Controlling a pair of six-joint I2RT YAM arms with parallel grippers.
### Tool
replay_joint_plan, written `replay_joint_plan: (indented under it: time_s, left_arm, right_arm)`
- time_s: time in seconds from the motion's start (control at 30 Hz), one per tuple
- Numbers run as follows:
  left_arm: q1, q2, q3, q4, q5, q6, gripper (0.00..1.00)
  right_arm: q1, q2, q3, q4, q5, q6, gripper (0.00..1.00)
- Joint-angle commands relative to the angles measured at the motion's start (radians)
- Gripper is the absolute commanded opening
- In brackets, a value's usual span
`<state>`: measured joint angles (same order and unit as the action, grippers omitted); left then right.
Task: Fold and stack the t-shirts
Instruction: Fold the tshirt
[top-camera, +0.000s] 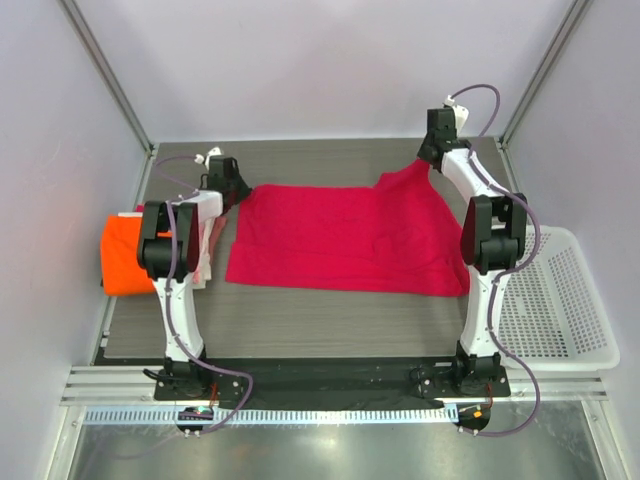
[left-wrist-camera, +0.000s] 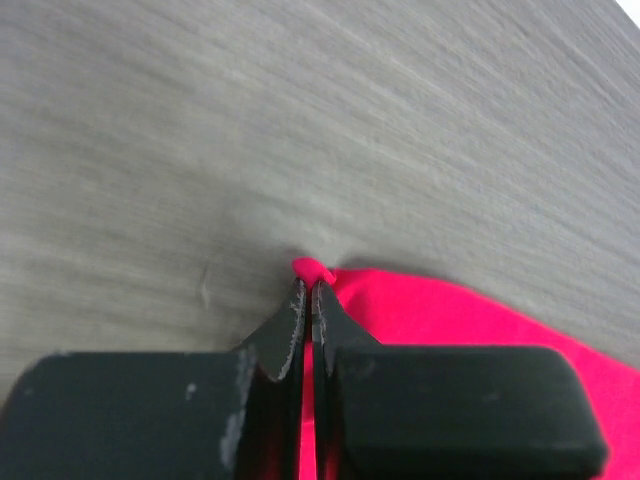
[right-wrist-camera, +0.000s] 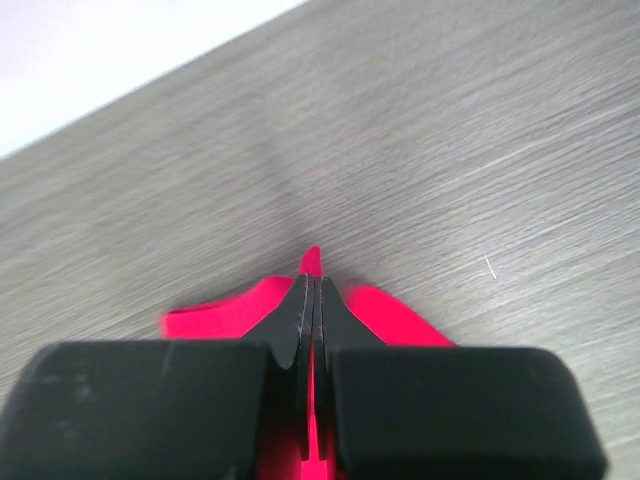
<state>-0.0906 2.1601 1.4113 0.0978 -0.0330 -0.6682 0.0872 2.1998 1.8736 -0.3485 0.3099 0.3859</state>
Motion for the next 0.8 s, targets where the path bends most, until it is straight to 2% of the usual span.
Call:
replay_joint_plan:
  time_s: [0.0,0.13,0.4,0.77]
  left_arm:
    - [-0.001,-0.114,-0.072,0.157,-0.010,0.025,0.00]
    - [-0.003,-0.164,-0.156,0.258,-0.018,0.025,0.00]
    - [-0.001,-0.233,-0.278,0.359,-0.008,0.028,0.00]
    - [-0.001,-0.344,-0.448,0.511,0.008,0.016,0.00]
  right_arm:
    - [-0.006,-0.101,-0.047,0.063,-0.020,-0.018,0.01]
    - [-0.007,-0.169,-0.134,0.086,-0.035,-0.013,0.01]
    - [-0.009,-0.368,-0.306,0.101,-0.035,-0.019,0.01]
    - [-0.007,-0.564,-0.510,0.089,-0.061,0.019,0.01]
